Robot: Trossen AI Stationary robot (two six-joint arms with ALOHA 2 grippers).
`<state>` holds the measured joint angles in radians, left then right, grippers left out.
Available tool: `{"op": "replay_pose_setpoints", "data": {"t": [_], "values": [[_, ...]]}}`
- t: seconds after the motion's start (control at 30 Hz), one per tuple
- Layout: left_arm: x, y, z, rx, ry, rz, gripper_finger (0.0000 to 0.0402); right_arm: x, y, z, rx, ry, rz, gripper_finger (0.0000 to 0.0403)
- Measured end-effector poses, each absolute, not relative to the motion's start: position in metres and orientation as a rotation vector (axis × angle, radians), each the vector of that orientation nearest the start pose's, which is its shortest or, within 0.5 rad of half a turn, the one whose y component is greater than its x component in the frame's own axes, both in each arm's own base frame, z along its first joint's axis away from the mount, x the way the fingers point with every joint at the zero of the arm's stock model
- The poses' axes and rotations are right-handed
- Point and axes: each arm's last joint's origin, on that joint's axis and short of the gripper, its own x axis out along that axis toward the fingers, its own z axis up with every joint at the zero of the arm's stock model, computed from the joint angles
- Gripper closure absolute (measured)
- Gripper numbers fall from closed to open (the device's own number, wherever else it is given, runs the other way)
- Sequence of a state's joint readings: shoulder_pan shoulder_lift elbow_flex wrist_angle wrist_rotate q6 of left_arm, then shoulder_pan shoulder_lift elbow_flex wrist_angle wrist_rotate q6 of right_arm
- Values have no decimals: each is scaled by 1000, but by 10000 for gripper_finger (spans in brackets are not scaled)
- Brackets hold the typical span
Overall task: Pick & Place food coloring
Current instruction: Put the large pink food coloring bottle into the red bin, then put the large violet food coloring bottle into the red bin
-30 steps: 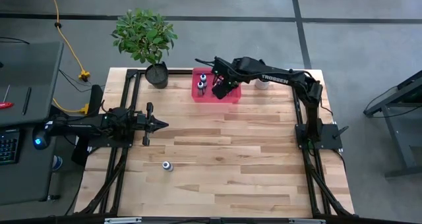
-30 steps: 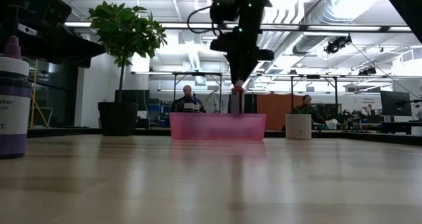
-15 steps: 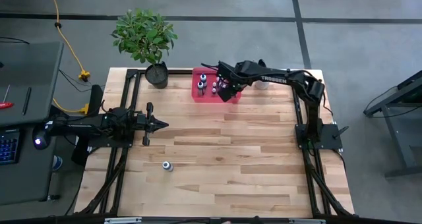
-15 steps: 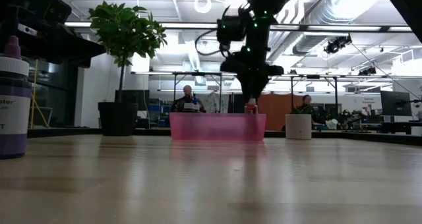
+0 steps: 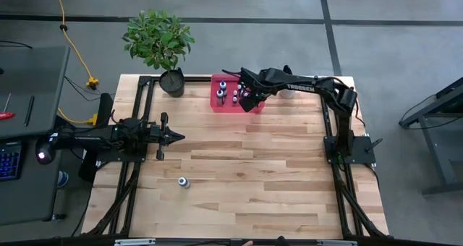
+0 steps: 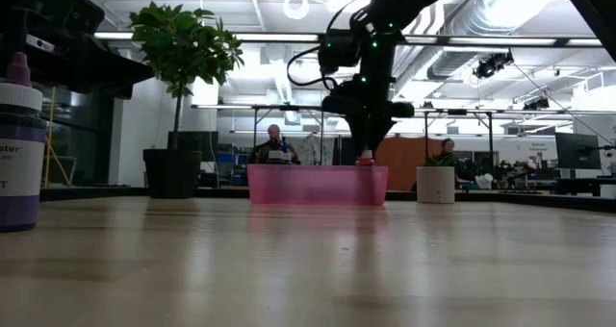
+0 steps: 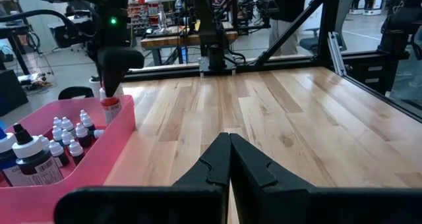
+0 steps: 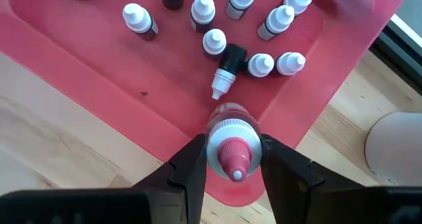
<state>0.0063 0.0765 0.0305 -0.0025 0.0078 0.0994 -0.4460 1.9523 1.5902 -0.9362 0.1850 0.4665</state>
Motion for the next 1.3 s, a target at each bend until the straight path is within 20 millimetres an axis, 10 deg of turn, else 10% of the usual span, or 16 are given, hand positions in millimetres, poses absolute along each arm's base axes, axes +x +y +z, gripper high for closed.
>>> {"op": "replay_pose_setpoints", "data": {"t": [0.47, 0.73, 1.3], "values": [[101, 0, 168, 99, 49, -4, 401, 344, -176, 246, 469, 1109, -935, 224], [101, 0, 168, 99, 49, -4, 401, 328, -165, 293, 344, 972, -961, 204], [101, 0, 168, 99, 49, -4, 401, 352, -49, 400, 76, 426, -430, 201]]}}
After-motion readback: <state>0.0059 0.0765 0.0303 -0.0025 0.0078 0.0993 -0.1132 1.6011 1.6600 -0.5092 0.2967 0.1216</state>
